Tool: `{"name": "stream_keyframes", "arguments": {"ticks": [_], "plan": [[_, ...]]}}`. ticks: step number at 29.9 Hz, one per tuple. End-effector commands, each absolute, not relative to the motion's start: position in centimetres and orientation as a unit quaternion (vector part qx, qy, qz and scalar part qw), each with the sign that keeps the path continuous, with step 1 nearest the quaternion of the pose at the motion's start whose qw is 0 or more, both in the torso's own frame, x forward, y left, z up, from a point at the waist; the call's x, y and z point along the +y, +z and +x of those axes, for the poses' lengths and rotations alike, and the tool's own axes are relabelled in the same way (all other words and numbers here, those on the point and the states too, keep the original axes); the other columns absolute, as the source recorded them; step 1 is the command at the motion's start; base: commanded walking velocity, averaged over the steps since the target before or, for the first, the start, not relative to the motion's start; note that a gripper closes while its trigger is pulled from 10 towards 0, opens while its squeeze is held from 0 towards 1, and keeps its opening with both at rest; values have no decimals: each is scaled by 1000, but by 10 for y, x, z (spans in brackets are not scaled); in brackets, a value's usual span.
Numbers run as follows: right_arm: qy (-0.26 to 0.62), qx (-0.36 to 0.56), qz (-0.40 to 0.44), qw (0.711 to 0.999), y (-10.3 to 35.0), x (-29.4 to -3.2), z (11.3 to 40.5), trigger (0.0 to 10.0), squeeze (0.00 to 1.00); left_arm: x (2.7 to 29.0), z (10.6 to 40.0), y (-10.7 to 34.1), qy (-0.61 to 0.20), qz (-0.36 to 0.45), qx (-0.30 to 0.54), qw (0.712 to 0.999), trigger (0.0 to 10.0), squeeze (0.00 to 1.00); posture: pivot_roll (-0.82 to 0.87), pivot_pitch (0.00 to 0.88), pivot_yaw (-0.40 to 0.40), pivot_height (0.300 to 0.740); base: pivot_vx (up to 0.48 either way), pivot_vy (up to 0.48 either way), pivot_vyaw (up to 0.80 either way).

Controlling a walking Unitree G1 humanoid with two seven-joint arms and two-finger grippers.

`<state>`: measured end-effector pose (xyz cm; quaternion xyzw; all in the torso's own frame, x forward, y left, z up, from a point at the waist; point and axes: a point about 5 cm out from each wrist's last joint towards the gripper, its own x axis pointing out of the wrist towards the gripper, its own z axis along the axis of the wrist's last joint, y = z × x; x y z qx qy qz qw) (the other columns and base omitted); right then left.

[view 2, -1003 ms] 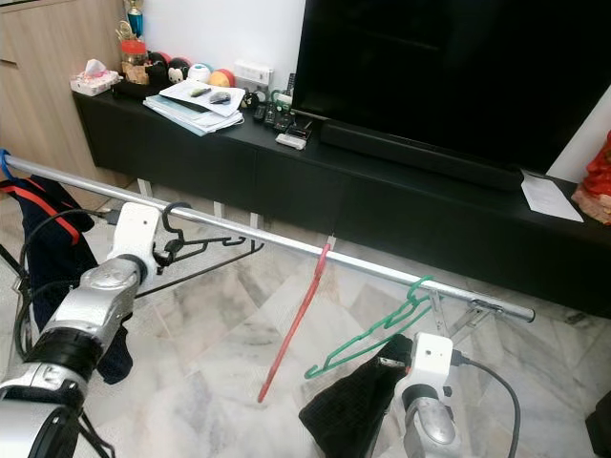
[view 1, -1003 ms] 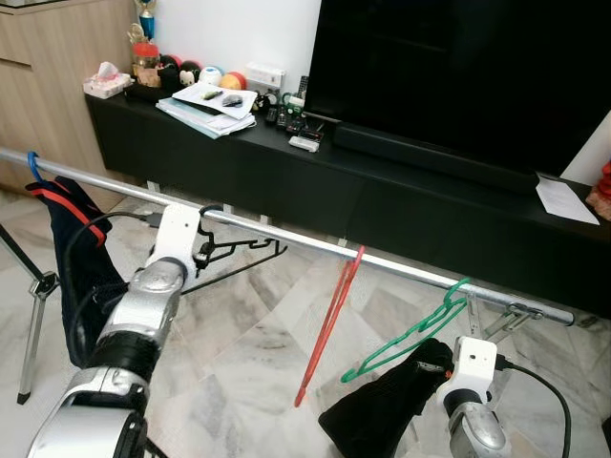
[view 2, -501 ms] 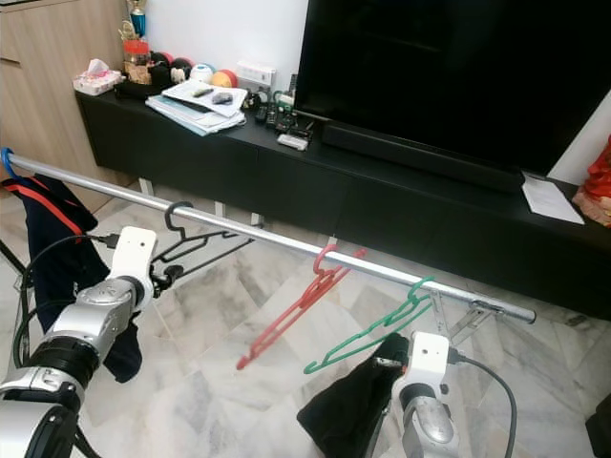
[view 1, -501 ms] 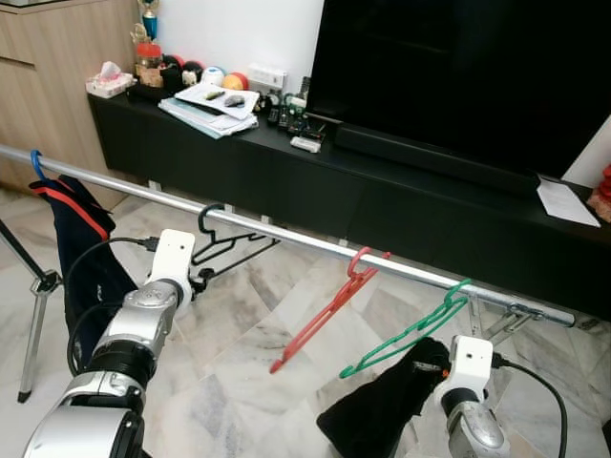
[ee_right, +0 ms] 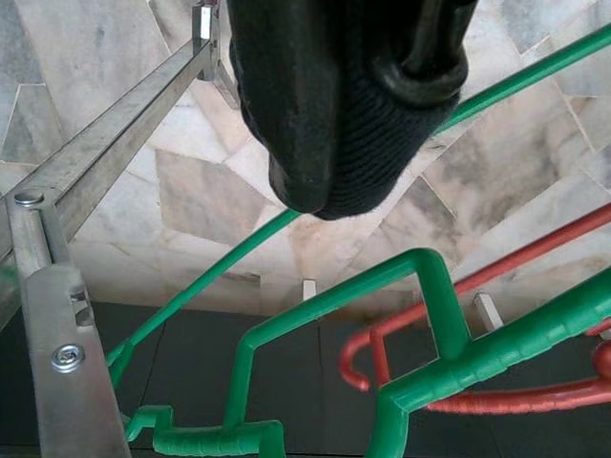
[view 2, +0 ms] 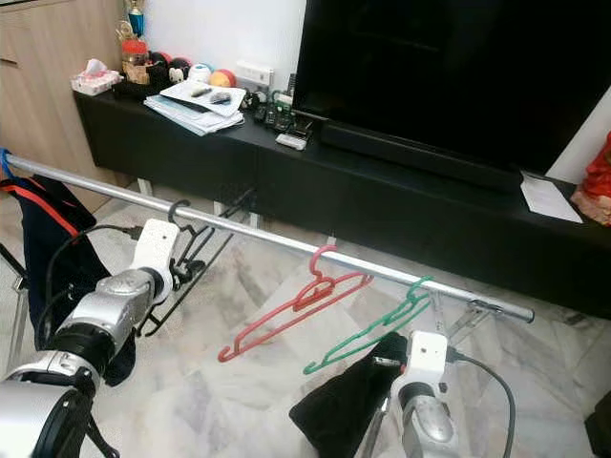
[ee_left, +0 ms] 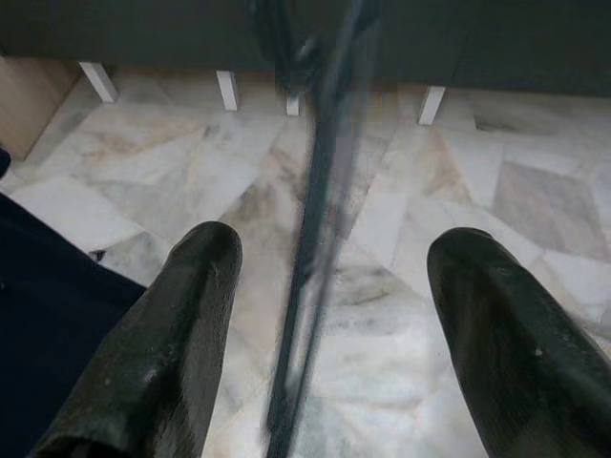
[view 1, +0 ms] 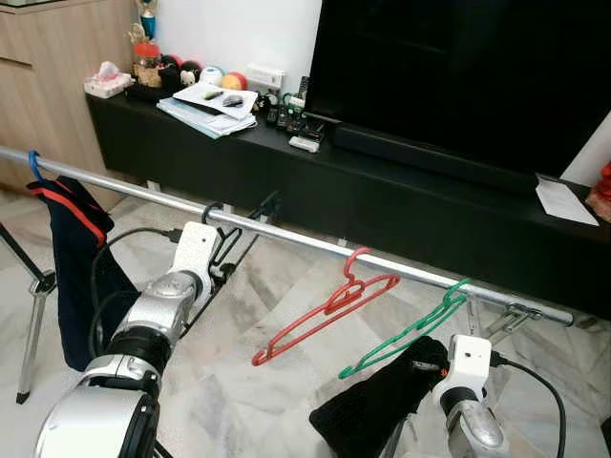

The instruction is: Hang hanger

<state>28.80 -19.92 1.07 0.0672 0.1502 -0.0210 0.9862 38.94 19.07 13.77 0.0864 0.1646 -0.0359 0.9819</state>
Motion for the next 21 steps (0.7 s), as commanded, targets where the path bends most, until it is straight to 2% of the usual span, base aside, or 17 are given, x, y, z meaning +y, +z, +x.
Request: {"name": "stream_keyframes", "arguments": {"ticks": [1,8,17,18,19,21], "plan": [[-22,148,60,987,13,-203,290,10000,0,185,393,145,-45,80,160,983,10000,0,41,0,-189,740,0,0,0],[-19,152,59,986,12,-202,289,10000,0,180,396,144,-26,111,154,981,10000,0,42,0,-190,740,0,0,0],[-18,150,55,987,13,-203,290,10000,0,171,392,127,-9,112,172,979,10000,0,35,0,-191,740,0,0,0],[-19,149,55,987,13,-203,290,10000,0,172,391,124,-2,107,178,978,9255,0,33,0,-190,740,0,0,0],[-19,149,55,987,13,-203,289,10000,0,173,390,122,0,103,180,978,0,0,31,0,-190,740,0,0,0],[-19,150,55,987,13,-203,289,10000,0,171,389,119,3,100,185,978,0,0,32,0,-191,740,0,0,0]]}}
